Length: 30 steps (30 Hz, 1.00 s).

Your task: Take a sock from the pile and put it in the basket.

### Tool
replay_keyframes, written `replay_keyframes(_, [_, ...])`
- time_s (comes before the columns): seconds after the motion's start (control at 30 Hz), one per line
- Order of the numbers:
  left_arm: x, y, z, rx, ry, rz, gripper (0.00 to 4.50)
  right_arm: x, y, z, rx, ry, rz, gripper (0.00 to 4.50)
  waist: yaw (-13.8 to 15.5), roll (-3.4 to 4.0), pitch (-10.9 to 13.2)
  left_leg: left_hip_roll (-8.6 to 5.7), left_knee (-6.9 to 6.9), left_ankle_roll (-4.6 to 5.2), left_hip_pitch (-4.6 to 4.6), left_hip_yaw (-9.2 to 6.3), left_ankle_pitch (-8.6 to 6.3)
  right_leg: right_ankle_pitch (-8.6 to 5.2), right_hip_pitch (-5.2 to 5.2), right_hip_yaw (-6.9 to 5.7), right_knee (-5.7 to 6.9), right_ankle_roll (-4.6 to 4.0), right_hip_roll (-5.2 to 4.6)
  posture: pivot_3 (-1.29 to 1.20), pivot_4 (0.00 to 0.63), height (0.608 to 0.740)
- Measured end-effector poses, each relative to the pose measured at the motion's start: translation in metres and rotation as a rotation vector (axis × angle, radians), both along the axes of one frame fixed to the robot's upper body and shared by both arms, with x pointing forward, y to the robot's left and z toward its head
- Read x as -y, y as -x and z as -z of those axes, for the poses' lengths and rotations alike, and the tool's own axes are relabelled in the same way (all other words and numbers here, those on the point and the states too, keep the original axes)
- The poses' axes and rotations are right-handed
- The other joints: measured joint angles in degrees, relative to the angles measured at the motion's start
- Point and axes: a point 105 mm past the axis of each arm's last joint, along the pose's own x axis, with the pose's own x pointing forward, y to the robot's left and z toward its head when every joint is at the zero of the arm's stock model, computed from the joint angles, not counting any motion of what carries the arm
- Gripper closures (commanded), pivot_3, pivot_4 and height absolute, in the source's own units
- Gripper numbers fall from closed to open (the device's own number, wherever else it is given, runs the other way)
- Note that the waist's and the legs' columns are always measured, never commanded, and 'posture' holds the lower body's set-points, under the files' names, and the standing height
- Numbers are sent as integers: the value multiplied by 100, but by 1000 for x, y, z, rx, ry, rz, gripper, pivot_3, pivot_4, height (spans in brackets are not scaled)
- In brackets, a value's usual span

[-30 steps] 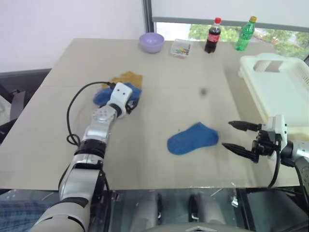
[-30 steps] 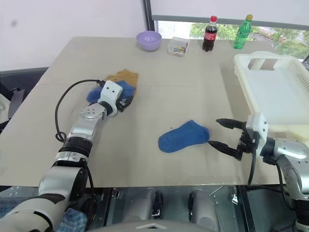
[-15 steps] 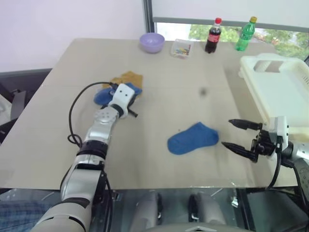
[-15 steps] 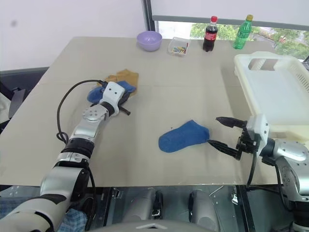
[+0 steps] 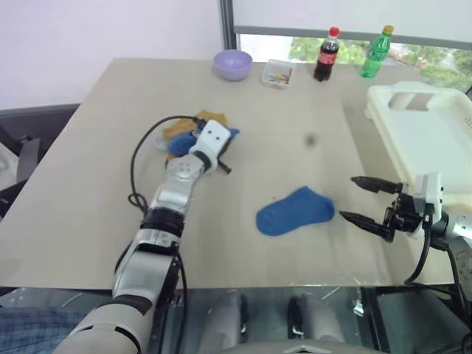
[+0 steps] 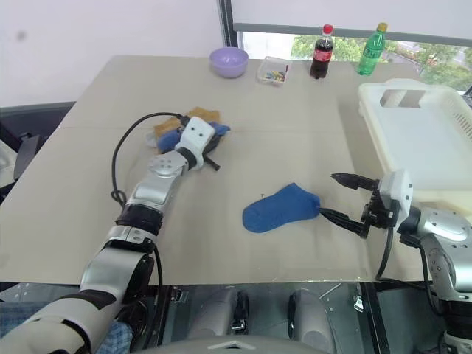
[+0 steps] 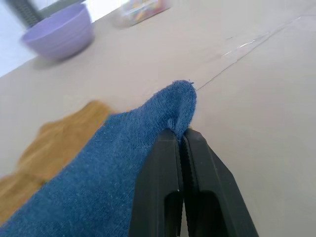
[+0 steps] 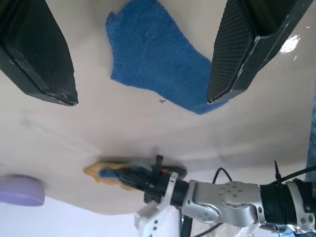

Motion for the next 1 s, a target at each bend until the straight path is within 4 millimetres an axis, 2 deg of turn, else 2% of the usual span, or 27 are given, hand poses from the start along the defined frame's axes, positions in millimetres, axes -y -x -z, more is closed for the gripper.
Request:
replay_keyframes(0.37, [5,-2,-4,-13,-24,7,4446,1,2,5,-5,-18,21,221,5,-2,2,2,2,0,1,0,0,0,0,4,2,0,2,0,150,733])
replay_keyframes(0.4, [6,-2,-4,-18,-20,10,3982,1,2,4,-3,-18,22,221,5,-2,2,2,2,-1,1,-1,1,0,0,4,2,0,2,0,150,733])
replay_keyframes(0.47, [5,-1,-3,-27,-17,12,3355,1,2,5,-2,-18,28,221,6,-2,2,2,2,-4,1,-2,3,0,0,3,2,0,4,0,150,733])
replay_keyframes(0.53, [4,-2,-3,-22,-23,3,2450,1,2,5,-1,-18,30,221,5,-2,2,2,2,-4,1,-1,3,0,0,3,2,0,4,0,150,733])
replay_keyframes(0.77, [4,-3,-2,-11,-34,-11,2450,1,2,5,7,-13,31,221,6,-2,2,2,2,-3,1,-1,2,0,0,3,3,0,3,0,150,733])
replay_keyframes(0.87, [4,-3,-3,-2,-31,-13,3255,1,2,5,10,-7,32,221,5,-1,2,2,2,-4,1,-2,2,0,0,3,2,0,3,0,150,733])
replay_keyframes(0.93, [5,-3,-5,10,-26,-11,4131,1,2,5,15,-3,33,221,6,-2,2,2,2,-4,1,-1,2,0,0,3,2,0,3,0,150,733])
replay_keyframes(0.97, [5,-3,-5,13,-26,-10,4415,1,2,5,15,-2,33,221,6,-2,2,2,2,-4,1,-1,2,0,0,3,3,0,3,0,150,733])
replay_keyframes(1.0, [5,-3,-5,14,-24,-12,4415,1,2,5,15,-2,33,221,5,-2,2,2,2,-4,1,-1,2,0,0,4,3,0,3,0,150,733])
